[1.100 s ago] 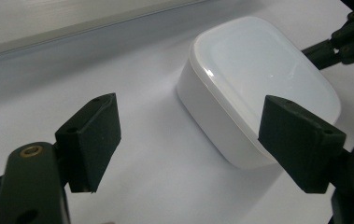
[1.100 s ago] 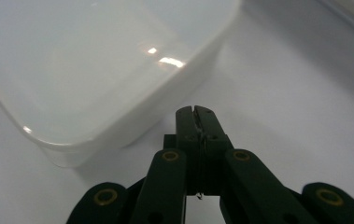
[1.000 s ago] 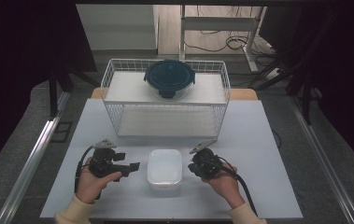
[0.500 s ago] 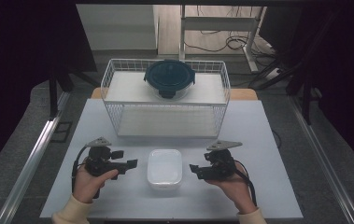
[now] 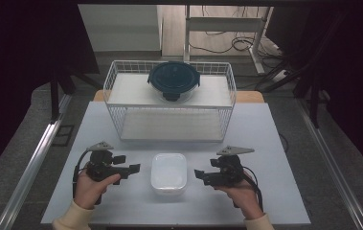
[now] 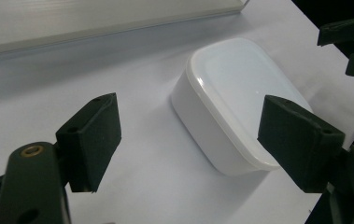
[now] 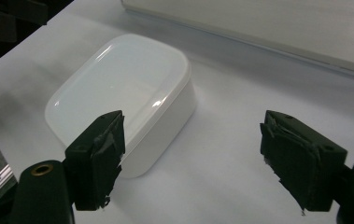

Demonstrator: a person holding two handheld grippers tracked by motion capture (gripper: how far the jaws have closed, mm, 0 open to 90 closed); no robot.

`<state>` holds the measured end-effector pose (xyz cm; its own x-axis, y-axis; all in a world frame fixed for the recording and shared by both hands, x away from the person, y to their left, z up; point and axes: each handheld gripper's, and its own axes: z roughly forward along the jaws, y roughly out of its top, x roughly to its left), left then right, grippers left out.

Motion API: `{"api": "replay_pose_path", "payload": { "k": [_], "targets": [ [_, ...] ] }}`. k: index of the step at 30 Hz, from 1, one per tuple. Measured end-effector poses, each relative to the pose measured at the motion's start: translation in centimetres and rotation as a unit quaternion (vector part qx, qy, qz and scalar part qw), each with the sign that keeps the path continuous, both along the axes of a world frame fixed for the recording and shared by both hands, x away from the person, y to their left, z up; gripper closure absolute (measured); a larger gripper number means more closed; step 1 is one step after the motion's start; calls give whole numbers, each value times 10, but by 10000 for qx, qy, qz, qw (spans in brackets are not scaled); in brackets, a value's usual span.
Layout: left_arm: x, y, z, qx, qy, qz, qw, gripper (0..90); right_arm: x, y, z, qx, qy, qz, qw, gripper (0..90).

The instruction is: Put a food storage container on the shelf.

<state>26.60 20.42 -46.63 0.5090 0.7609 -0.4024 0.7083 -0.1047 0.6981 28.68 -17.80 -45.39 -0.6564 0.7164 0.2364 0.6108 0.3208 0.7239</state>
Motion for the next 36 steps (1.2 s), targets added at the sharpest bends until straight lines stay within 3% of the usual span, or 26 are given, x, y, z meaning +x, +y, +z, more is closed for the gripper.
{"api": "replay_pose_path", "payload": {
  "k": [10,16,22,25,28,31,36],
  "targets": [
    [4,-4,-5,-7,67,-17,10000,210,2,-4,-3,70,35,-101,9999,229],
    [4,-2,-5,-132,18,123,9998,247,2,3,-5,123,116,-71,9998,231],
    [9,-9,-12,-158,198,38,9997,243,5,9,-10,274,293,-59,9992,256],
    [12,-11,-19,-544,426,14,9976,246,7,14,-12,367,395,-7,9985,270],
    [14,-13,-24,-567,520,15,9970,250,7,22,-13,428,468,61,9980,283],
    [16,-16,-25,-800,596,-70,9950,264,8,28,-14,440,515,91,9977,296],
    [20,-23,-31,-873,802,-182,9928,279,11,36,-22,402,726,47,9965,326]
  ]
}}
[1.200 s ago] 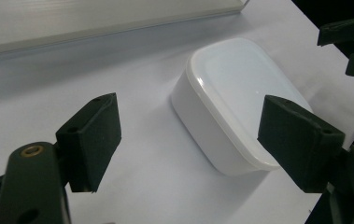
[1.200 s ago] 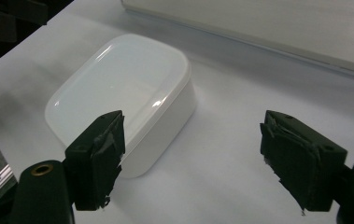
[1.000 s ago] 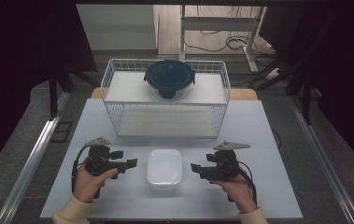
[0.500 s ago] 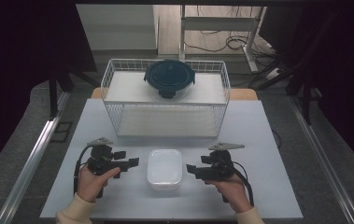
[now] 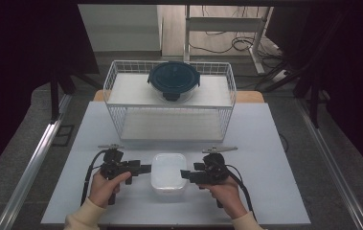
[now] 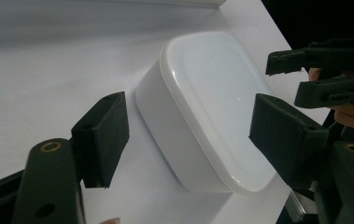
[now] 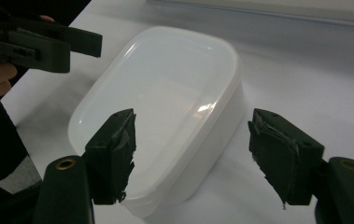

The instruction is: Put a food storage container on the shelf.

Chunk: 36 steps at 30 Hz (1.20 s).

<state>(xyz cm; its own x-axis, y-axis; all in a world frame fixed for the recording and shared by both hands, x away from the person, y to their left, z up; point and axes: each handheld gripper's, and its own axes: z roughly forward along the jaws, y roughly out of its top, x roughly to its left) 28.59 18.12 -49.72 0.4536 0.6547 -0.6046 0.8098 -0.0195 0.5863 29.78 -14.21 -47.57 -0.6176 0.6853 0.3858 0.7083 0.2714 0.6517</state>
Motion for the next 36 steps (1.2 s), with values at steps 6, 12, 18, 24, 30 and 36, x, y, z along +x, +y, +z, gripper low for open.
{"api": "replay_pose_path", "payload": {
  "k": [6,12,18,24,30,36],
  "targets": [
    [5,-6,-6,-174,224,55,9996,312,3,2,-7,214,172,-107,9996,393],
    [9,-11,-11,-331,429,7,9985,346,5,1,-11,381,351,-153,9985,436],
    [12,-14,-15,-375,659,-167,9970,415,8,0,-14,521,540,-140,9971,488],
    [13,-11,-21,-747,956,-196,9924,540,9,-1,-17,570,676,-175,9959,574],
    [12,-9,-20,-737,964,-158,9925,637,12,-7,-23,965,1135,-354,9882,650],
    [7,-8,-16,-720,874,-162,9934,696,10,-12,-22,1102,1251,-383,9853,691]
  ]
}}
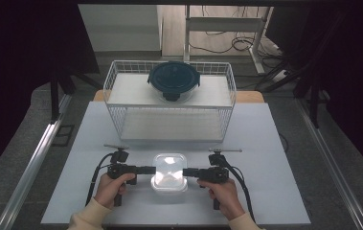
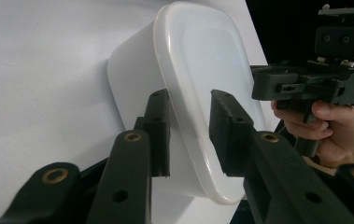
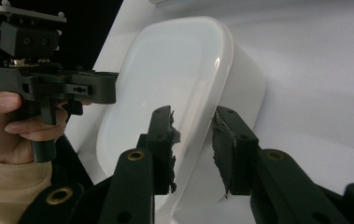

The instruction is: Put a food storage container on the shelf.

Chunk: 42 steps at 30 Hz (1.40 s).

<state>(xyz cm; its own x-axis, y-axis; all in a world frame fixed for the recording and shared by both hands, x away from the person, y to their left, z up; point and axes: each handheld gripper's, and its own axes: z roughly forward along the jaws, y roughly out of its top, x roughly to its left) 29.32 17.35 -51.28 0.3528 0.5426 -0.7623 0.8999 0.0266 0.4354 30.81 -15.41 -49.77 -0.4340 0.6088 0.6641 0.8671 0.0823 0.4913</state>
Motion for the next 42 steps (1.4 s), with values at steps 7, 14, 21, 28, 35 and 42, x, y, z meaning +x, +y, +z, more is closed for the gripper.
{"api": "replay_pose_path", "payload": {
  "k": [7,14,21,28,35,42],
  "targets": [
    [-2,4,4,-156,-116,-36,9998,743,-1,-4,4,118,-3,18,9999,736],
    [-6,5,9,-136,-250,-15,9996,773,-3,-6,7,195,-50,63,9998,770],
    [-7,8,10,-217,-337,-48,9992,798,-5,-6,9,229,-171,63,9996,798],
    [-10,8,15,-238,-480,-77,9985,797,-7,-6,15,174,-365,133,9991,798],
    [-17,8,30,-155,-770,-80,9969,796,-12,-5,30,127,-685,211,9974,797],
    [-22,9,41,-88,-982,-88,9951,794,-17,-4,41,120,-911,253,9954,798]
  ]
}}
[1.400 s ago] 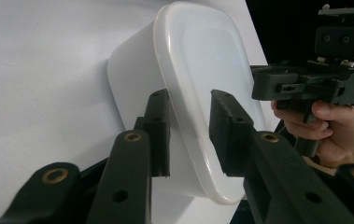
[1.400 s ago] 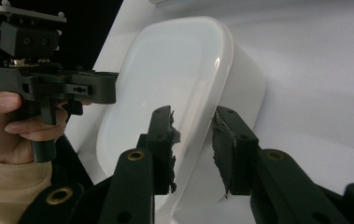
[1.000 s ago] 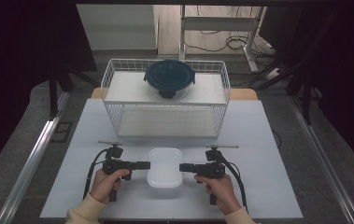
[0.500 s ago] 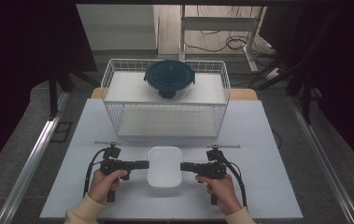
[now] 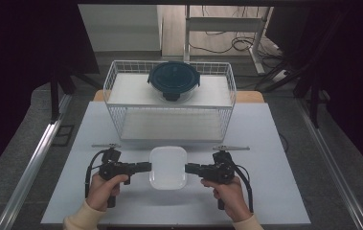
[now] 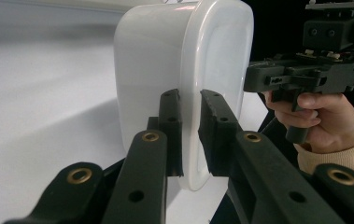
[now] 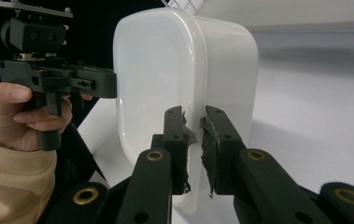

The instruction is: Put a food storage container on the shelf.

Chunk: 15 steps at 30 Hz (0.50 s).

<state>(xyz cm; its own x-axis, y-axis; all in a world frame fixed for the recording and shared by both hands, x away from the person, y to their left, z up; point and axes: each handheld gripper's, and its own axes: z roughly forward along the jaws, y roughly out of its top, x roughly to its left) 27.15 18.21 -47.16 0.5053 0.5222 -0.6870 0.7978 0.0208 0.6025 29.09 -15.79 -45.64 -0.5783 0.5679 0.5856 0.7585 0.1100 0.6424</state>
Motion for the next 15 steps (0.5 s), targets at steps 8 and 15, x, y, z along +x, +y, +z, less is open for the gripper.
{"api": "replay_pose_path", "payload": {
  "k": [8,15],
  "targets": [
    [-5,2,11,0,-164,36,9999,792,-4,1,14,5,-216,85,9997,799],
    [-5,-1,19,70,-262,95,9996,789,-5,1,25,-14,-337,148,9993,801]
  ]
}}
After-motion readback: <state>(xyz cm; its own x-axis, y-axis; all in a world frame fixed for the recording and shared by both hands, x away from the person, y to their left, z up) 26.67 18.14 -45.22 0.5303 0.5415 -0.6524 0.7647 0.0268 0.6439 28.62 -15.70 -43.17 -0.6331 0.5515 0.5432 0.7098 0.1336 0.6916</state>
